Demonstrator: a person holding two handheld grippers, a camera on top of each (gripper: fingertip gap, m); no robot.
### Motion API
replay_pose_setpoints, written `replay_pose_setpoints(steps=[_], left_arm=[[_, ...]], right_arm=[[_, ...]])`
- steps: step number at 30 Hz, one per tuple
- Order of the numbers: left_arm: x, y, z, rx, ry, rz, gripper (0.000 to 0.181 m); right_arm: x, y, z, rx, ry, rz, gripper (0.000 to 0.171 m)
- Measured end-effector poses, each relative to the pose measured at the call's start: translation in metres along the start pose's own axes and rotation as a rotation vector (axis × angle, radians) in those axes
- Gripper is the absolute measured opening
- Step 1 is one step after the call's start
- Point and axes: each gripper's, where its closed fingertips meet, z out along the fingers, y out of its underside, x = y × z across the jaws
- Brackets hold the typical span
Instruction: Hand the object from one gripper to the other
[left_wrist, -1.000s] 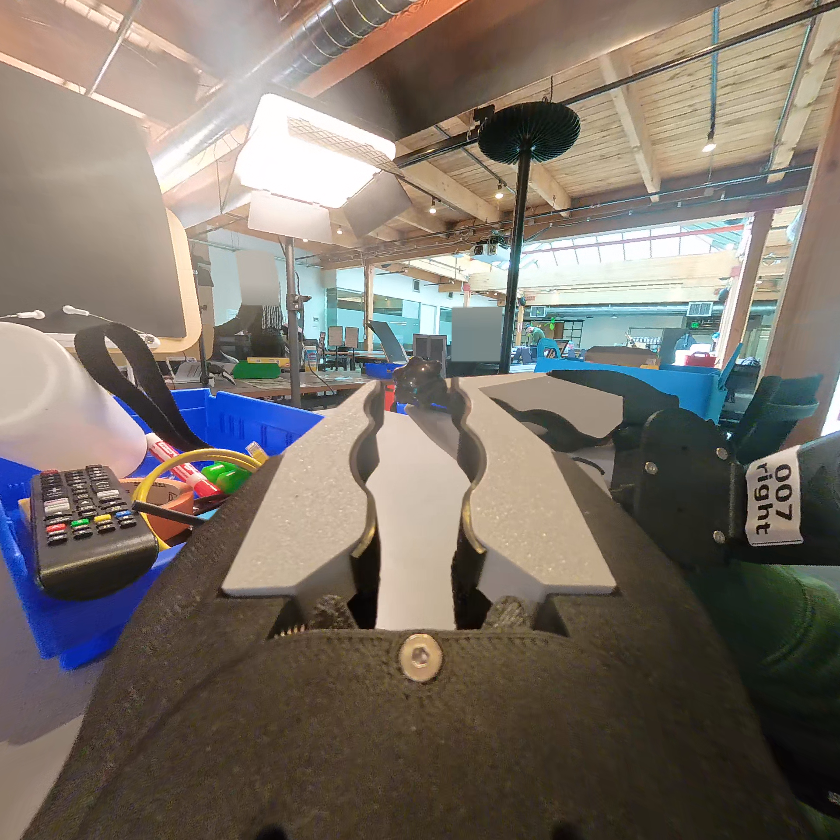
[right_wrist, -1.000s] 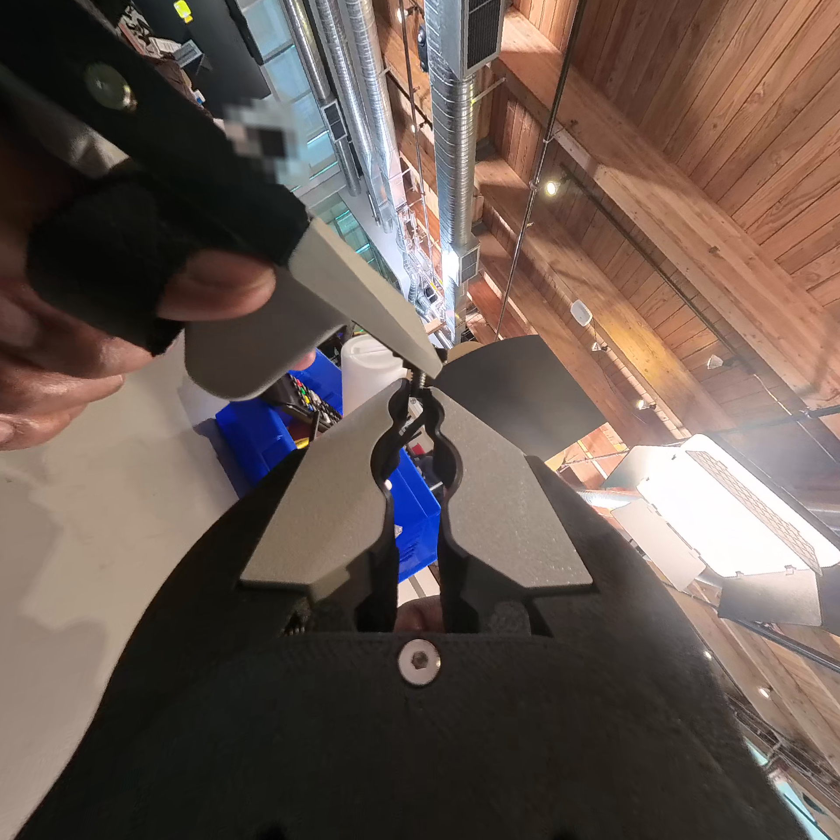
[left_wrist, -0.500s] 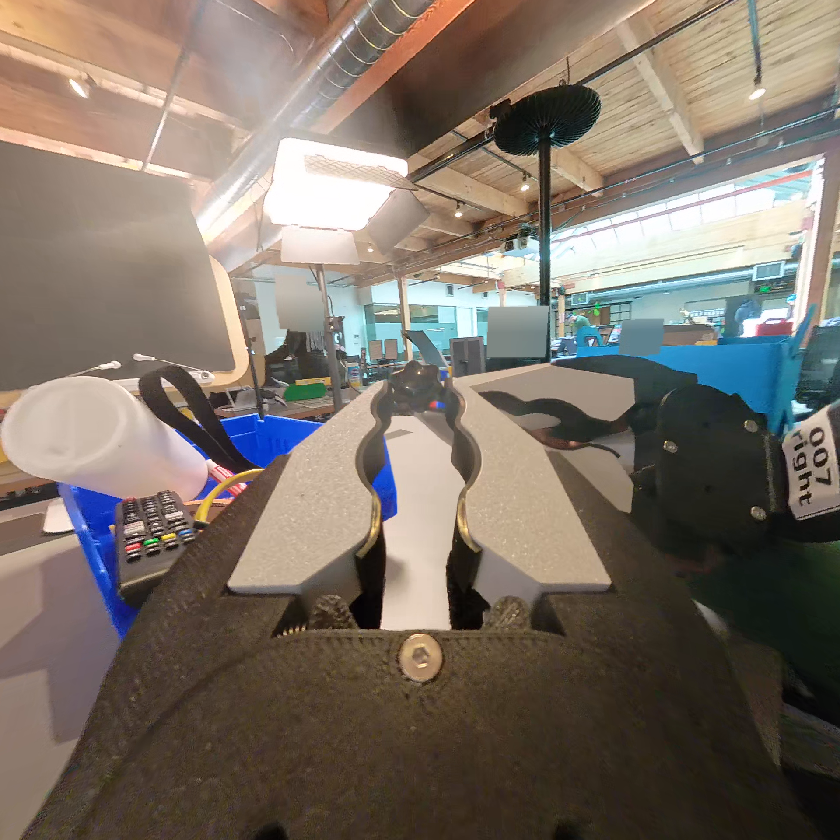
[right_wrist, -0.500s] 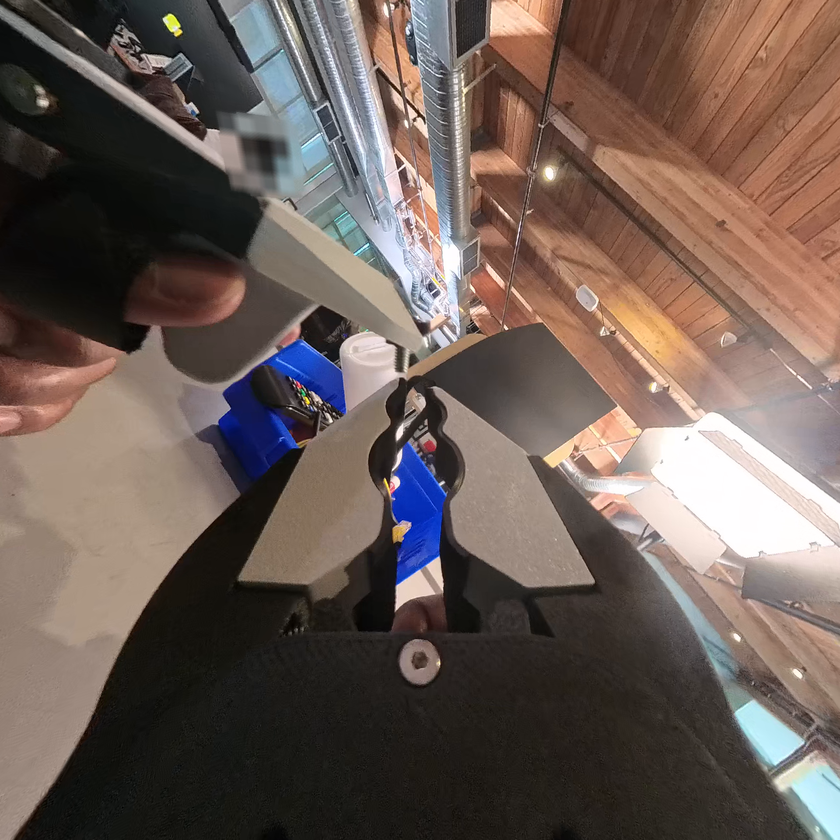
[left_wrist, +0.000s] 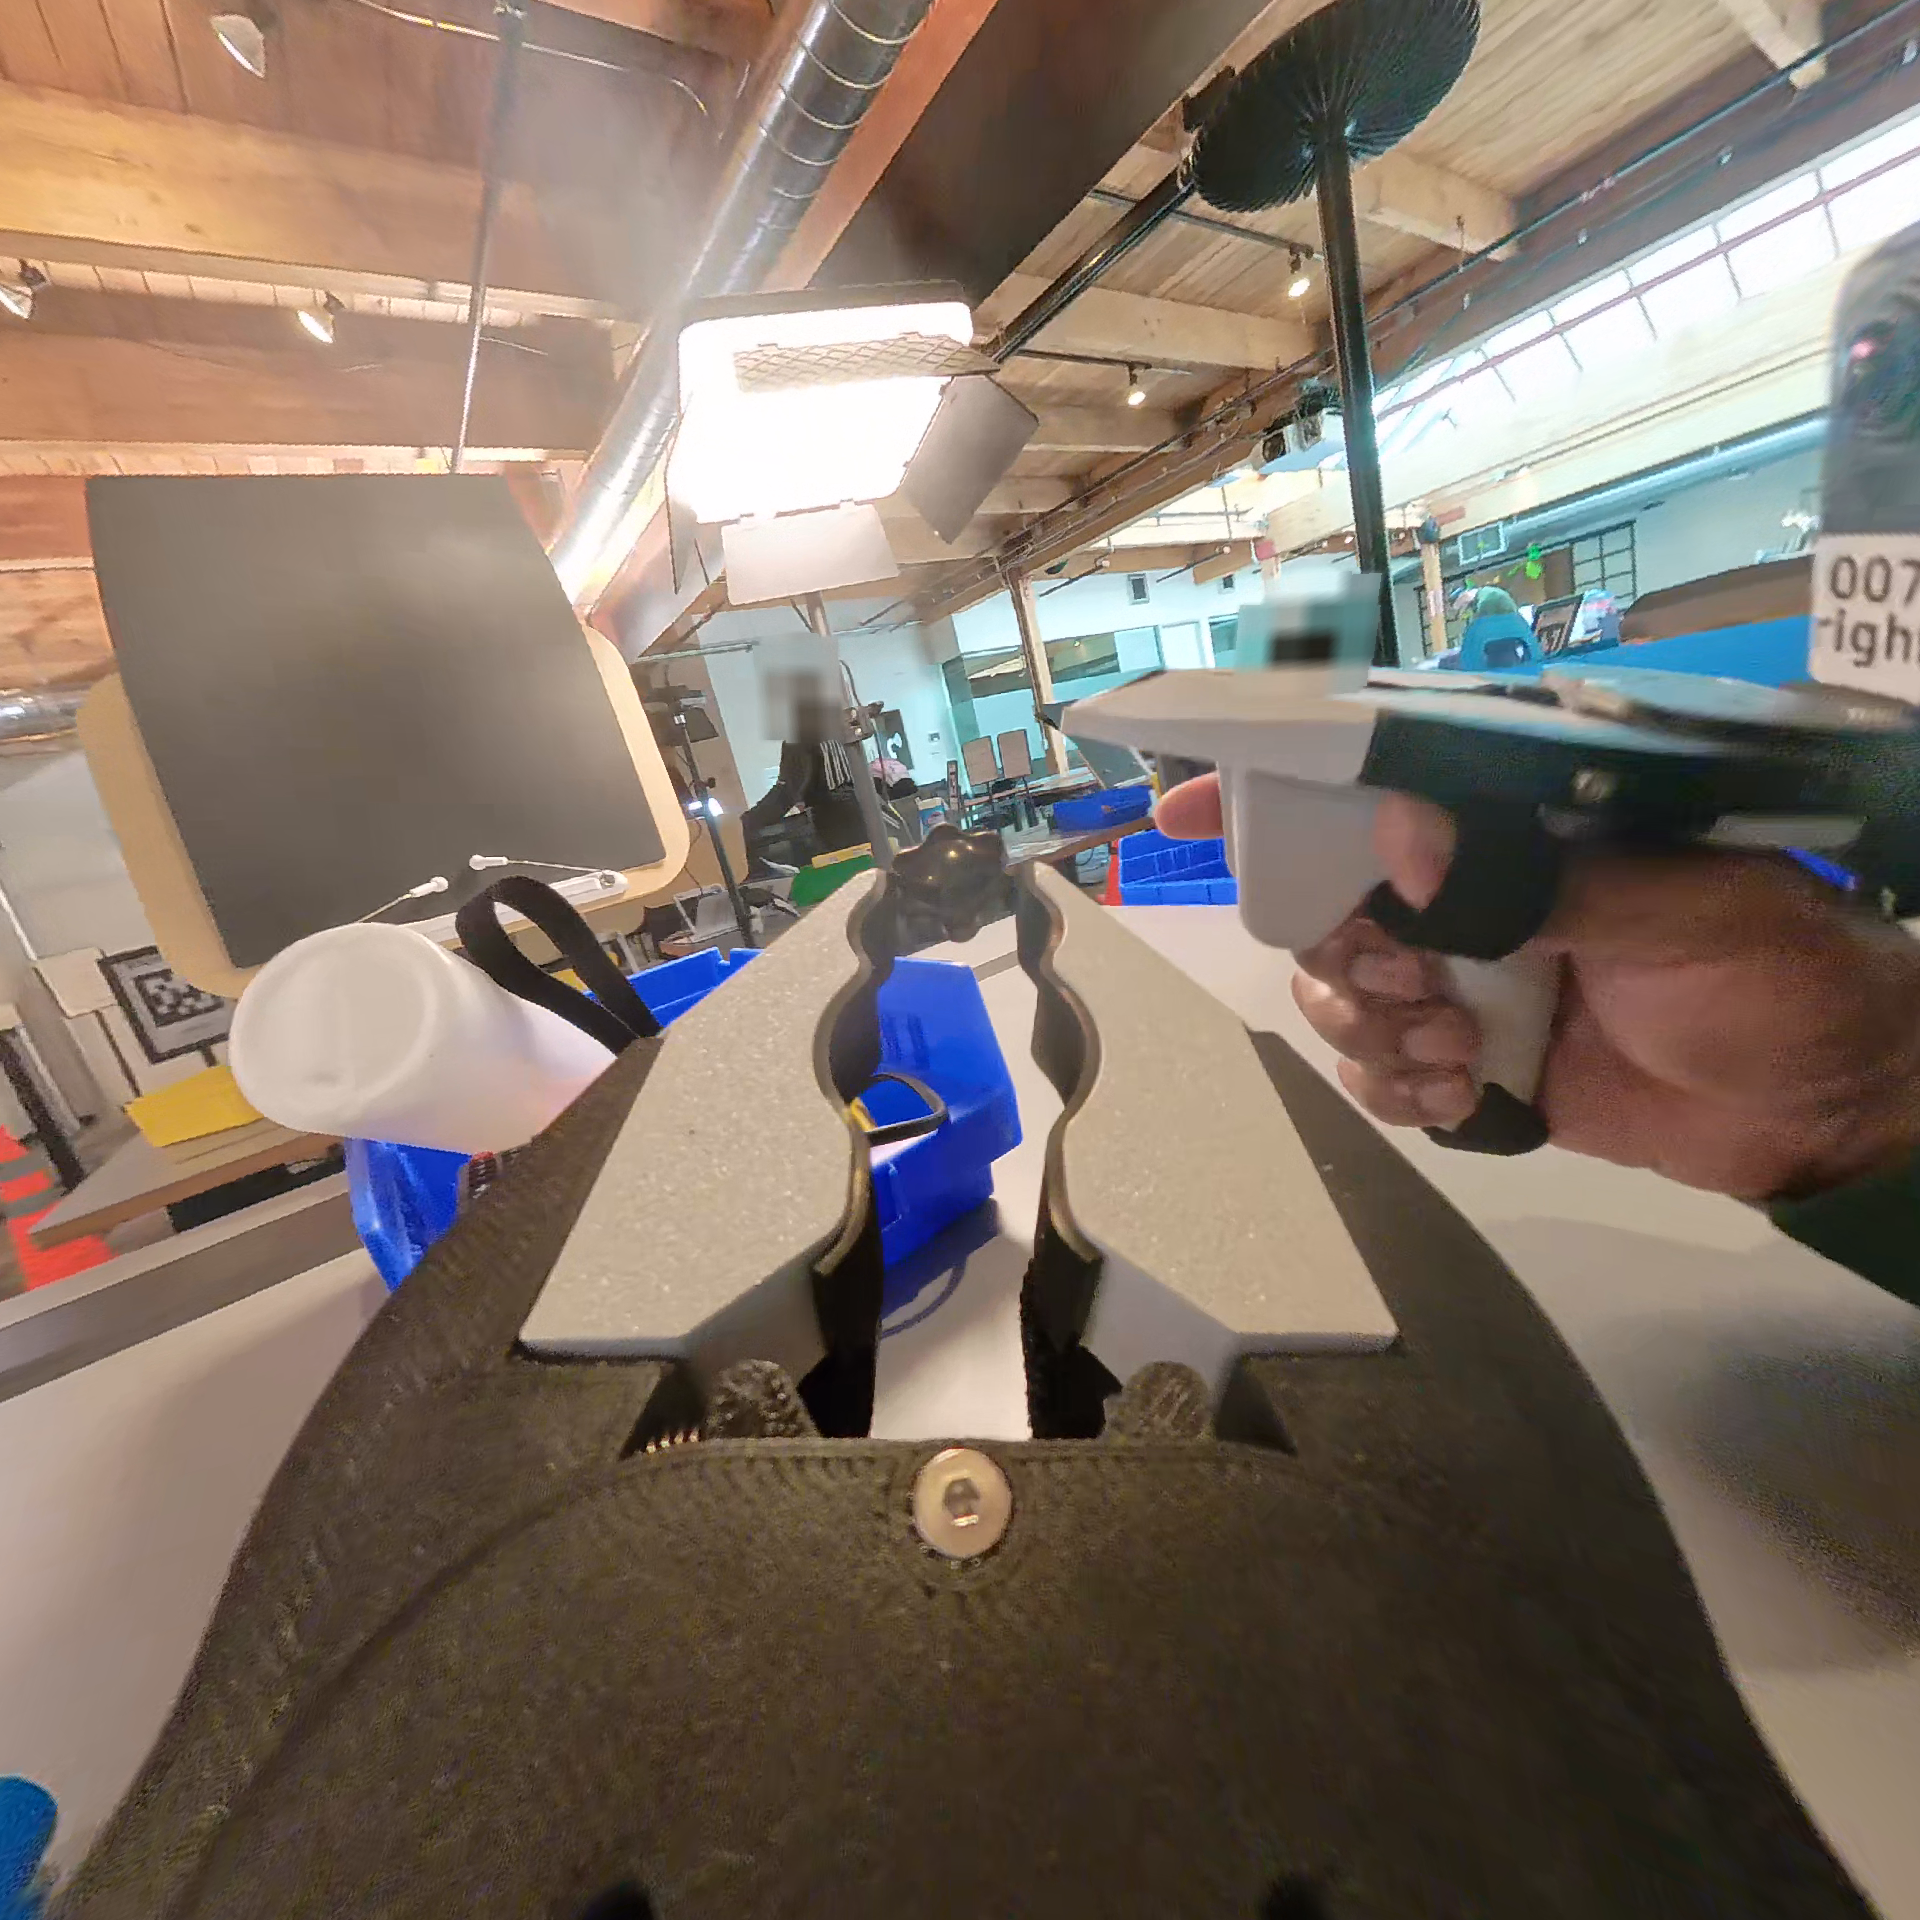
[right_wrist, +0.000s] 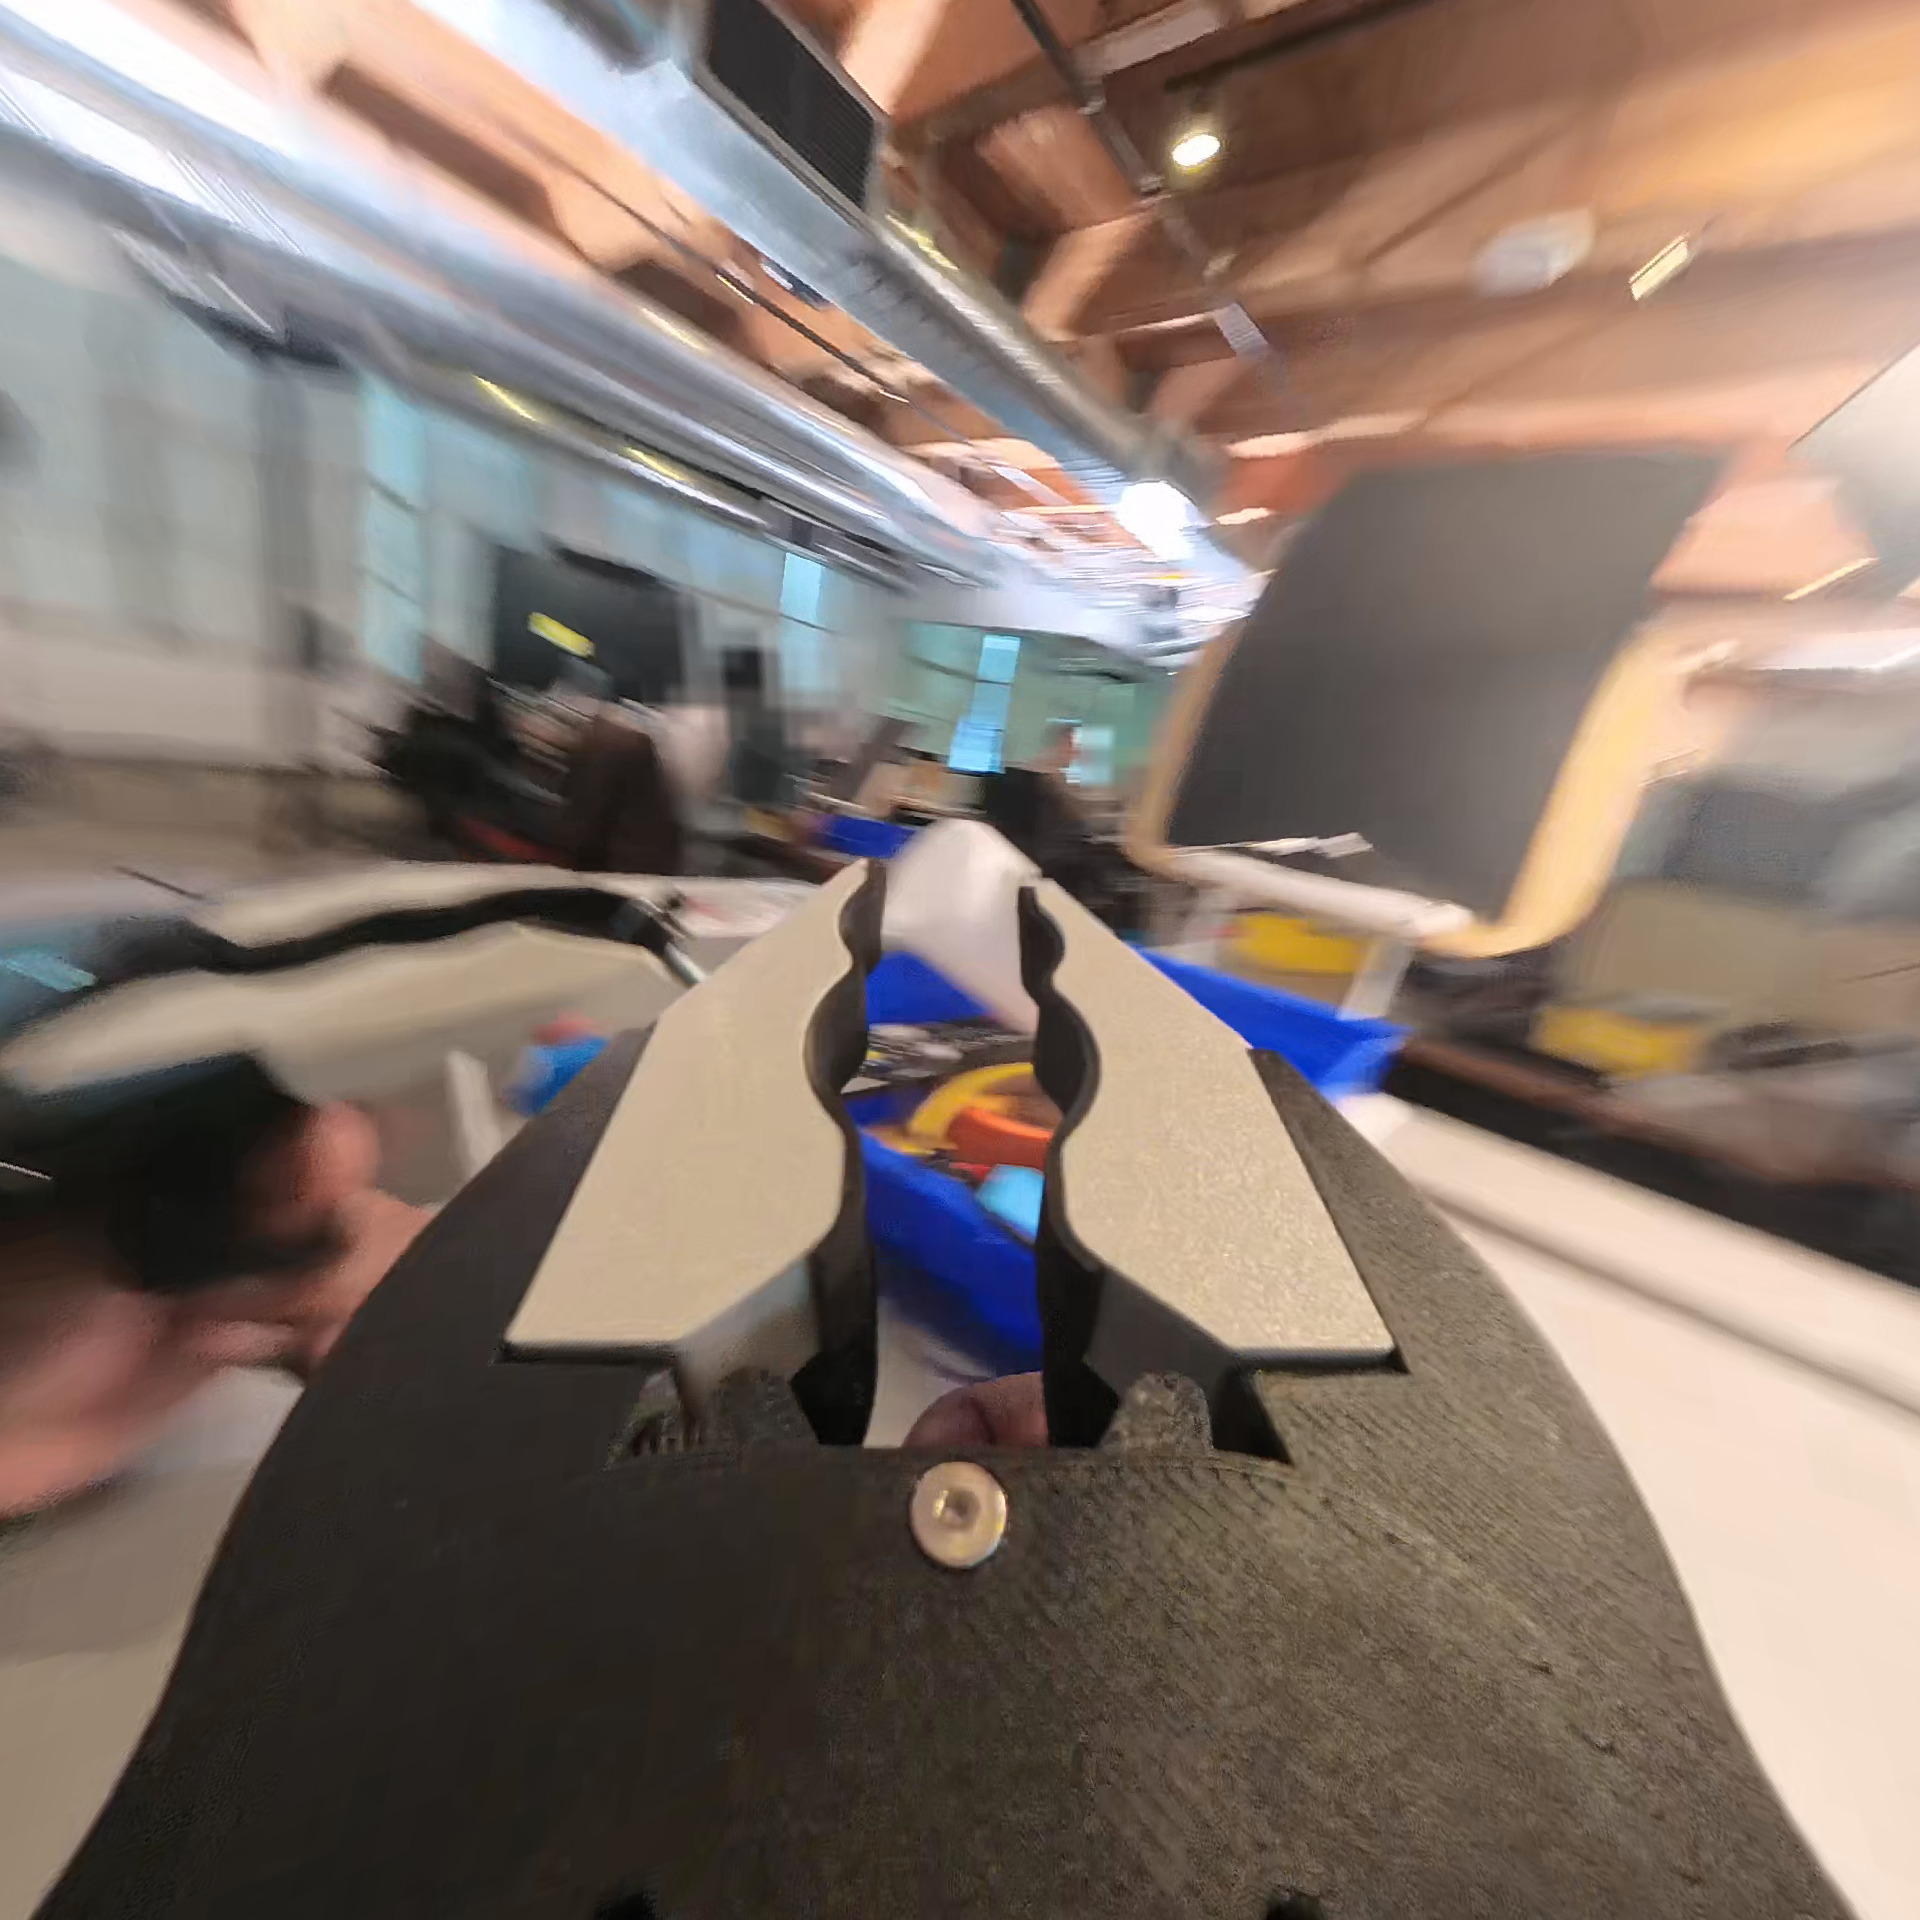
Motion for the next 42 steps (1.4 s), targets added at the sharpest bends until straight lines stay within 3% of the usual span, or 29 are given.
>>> replay_pose_setpoints(steps=[6, 10, 23, 42], left_arm=[[0.01, 0.001, 0.002, -0.013, -0.002, 0.125, 0.023], [0.015, 0.001, 0.002, -0.014, -0.004, 0.188, 0.023], [0.023, 0.0, 0.002, -0.006, -0.01, 0.287, 0.023], [0.023, 0.007, 0.005, -0.032, -0.015, 0.311, 0.023]], right_arm=[[-0.006, -0.015, -0.008, 0.085, -0.277, 0.515, 0.032], [-0.015, -0.012, -0.009, 0.054, -0.414, 0.702, 0.035], [-0.045, 0.021, -0.005, -0.166, -0.498, 0.707, 0.039], [-0.053, 0.03, -0.003, -0.203, -0.5, 0.615, 0.025]])
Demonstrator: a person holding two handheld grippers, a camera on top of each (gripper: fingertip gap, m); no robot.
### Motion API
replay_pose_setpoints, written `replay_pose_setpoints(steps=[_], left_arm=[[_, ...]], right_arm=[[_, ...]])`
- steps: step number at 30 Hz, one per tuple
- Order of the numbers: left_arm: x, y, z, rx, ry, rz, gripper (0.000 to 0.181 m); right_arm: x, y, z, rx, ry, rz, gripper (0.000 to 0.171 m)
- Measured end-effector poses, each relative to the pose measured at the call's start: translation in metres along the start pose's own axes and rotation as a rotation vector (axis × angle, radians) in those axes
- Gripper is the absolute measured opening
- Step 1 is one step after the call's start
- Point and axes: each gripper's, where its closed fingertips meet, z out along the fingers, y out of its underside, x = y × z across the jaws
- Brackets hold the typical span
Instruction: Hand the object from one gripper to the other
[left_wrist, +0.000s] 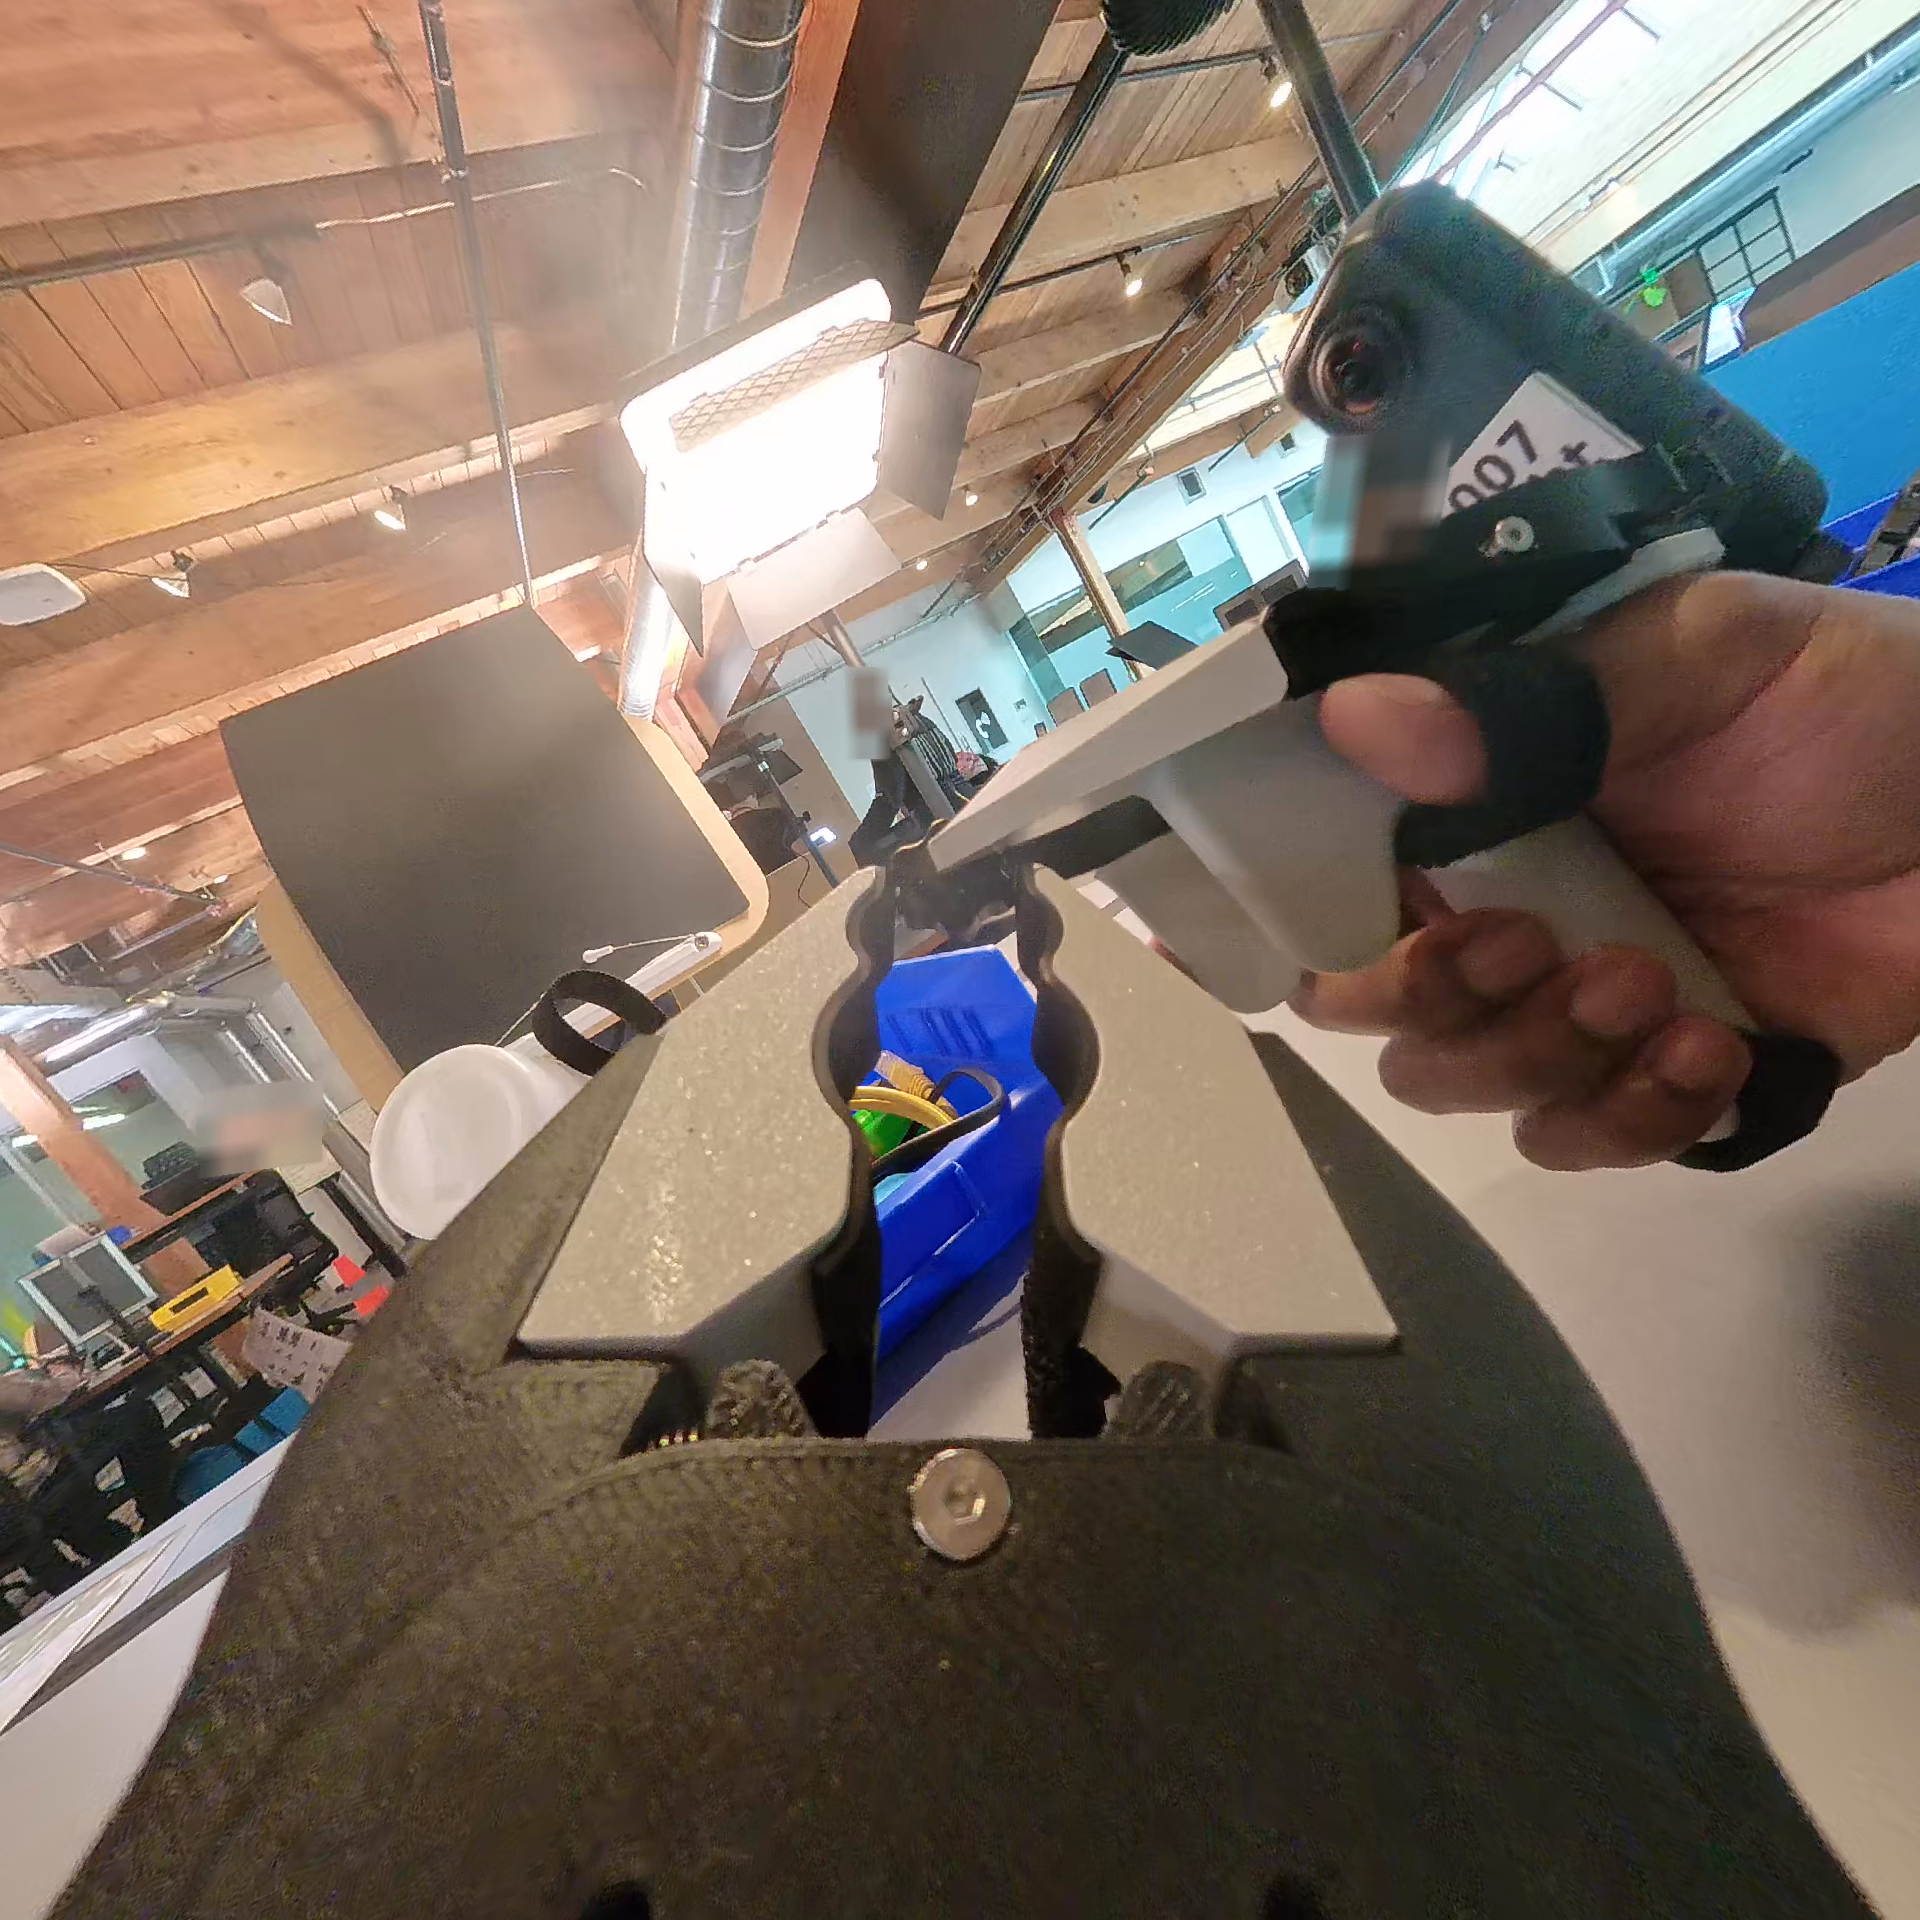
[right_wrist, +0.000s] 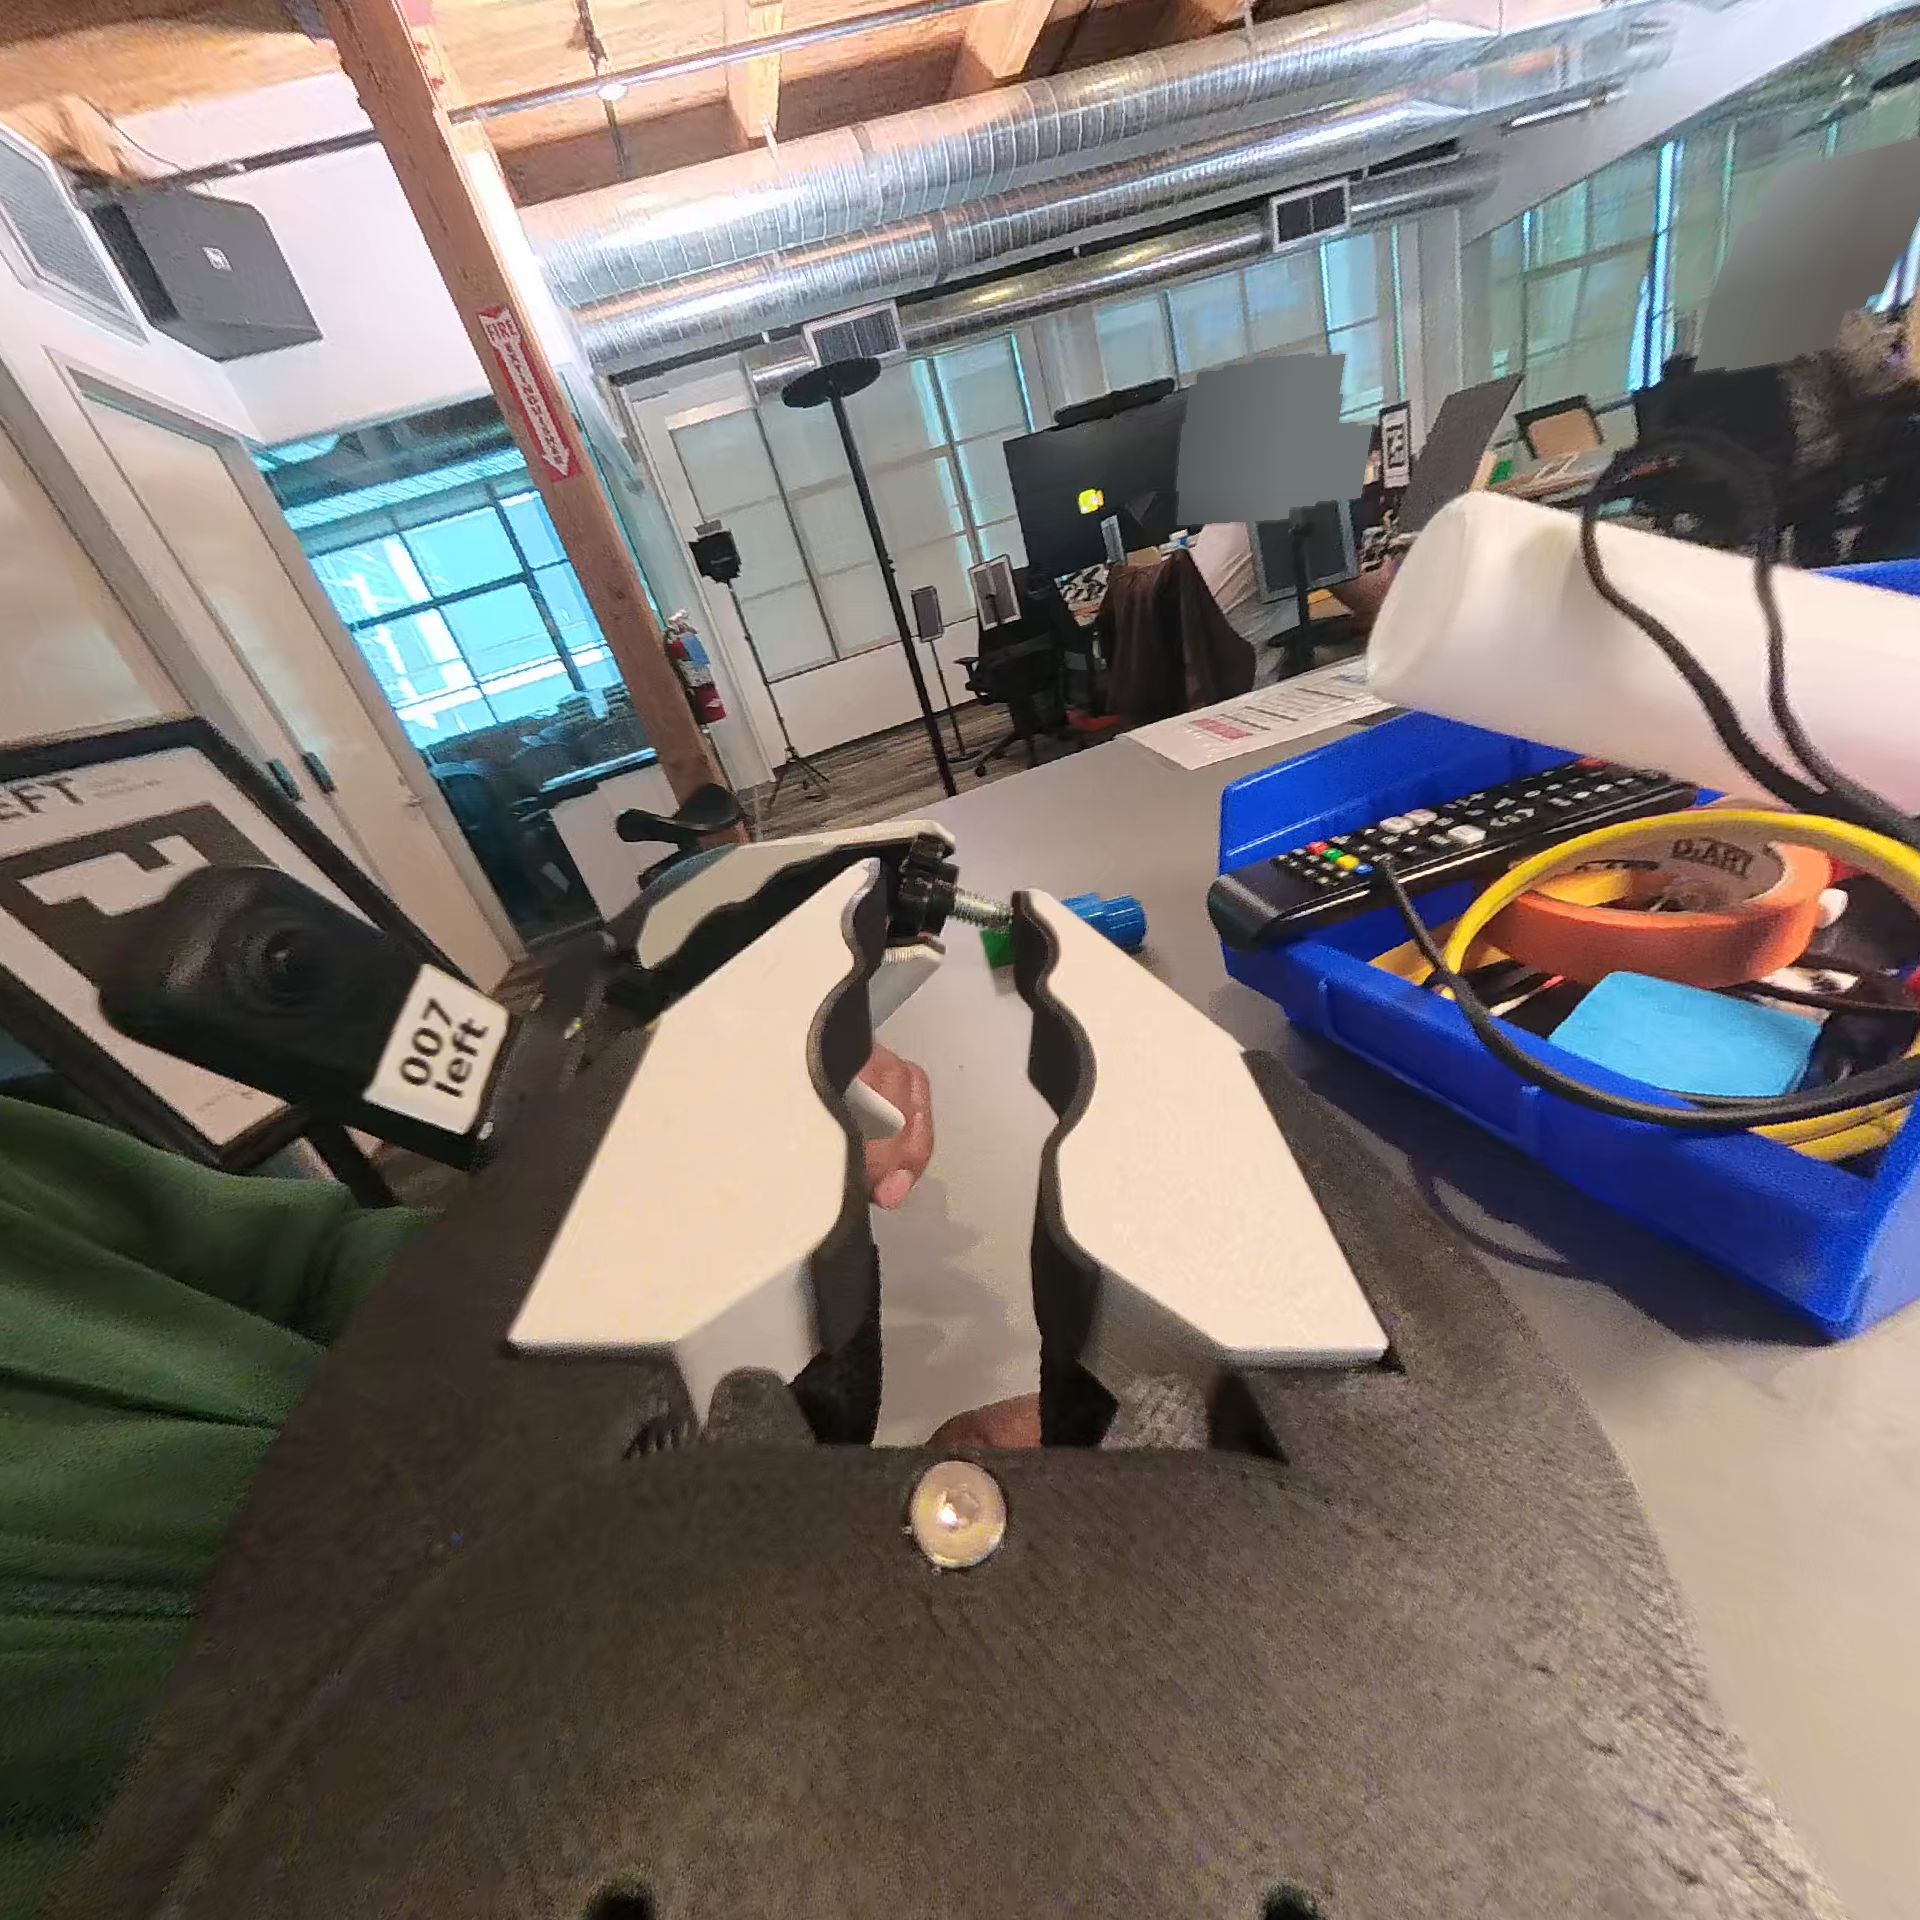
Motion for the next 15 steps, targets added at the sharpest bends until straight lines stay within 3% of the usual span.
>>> replay_pose_setpoints(steps=[9, 15], left_arm=[[-0.005, 0.007, 0.002, -0.018, 0.016, -0.112, 0.026], [-0.029, 0.013, -0.001, 0.007, 0.019, -0.469, 0.027]], right_arm=[[0.018, -0.014, -0.005, 0.034, 0.27, -0.376, 0.024], [0.024, -0.024, -0.004, 0.028, 0.498, -0.779, 0.025]])
